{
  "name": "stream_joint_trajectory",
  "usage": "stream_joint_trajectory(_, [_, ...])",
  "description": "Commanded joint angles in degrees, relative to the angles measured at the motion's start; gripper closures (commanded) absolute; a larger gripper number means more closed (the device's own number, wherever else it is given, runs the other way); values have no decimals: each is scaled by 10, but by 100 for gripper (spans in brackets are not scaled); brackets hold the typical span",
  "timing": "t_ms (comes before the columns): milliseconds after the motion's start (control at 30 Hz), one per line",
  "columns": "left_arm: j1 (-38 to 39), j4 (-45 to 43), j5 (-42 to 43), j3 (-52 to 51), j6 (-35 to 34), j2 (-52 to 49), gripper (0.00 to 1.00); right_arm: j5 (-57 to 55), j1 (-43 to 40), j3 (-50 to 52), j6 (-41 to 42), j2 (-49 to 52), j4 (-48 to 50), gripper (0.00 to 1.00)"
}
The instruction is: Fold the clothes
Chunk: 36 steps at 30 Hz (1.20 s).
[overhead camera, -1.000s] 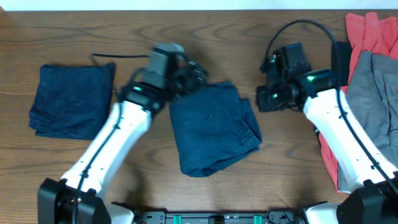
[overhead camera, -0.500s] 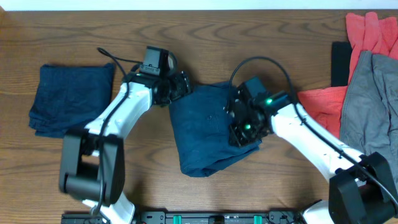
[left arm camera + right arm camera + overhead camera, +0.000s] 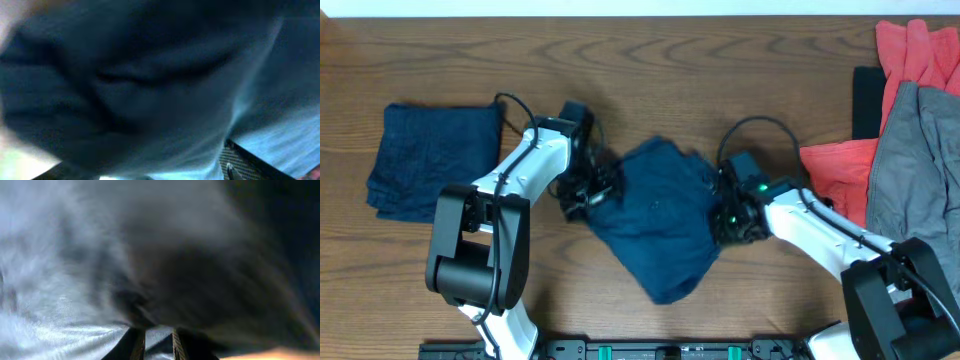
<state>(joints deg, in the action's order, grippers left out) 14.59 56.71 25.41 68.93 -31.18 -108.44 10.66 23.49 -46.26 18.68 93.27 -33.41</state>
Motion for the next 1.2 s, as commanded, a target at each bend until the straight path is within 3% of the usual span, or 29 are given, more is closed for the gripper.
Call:
stream_joint_trajectory(0, [22,49,53,5,9,-5,27,-98,-43,5,-4,6,80,85])
stream_joint_trajectory(133, [59,63,117,5,37,7,38,-86,-61,-2,-49,6,192,85])
stream_joint_trajectory(333, [58,59,89,9,49,95,36,-87,-57,-40,-51,6,132,85])
stream_joint_trajectory(400, [47,52,44,11,60,134,32,-87,-57,-47,-50,6,111,85])
stream_joint_trajectory(433, [42,43,17,11,70,155,22,-87,-57,-49,-50,6,104,83])
stream_joint_trajectory(467, [35,31,-7,11,87,173,2,-87,-57,-52,-50,6,97,79])
stream_joint_trajectory(600, [15,-26,-32,11,224,204,2,-87,-56,-58,-26,-2,74,59])
stream_joint_trajectory(733, [-11,-45,-32,11,326,177,2,-37,-56,-64,-17,-12,35,56])
stream_joint_trajectory(900, [-45,-88,-8,11,342,103,2,-14,-54,-64,-17,-12,-5,56])
stream_joint_trajectory(1167, [-67,-134,144,11,401,-22,2,-14,-54,-64,-17,-12,-19,55])
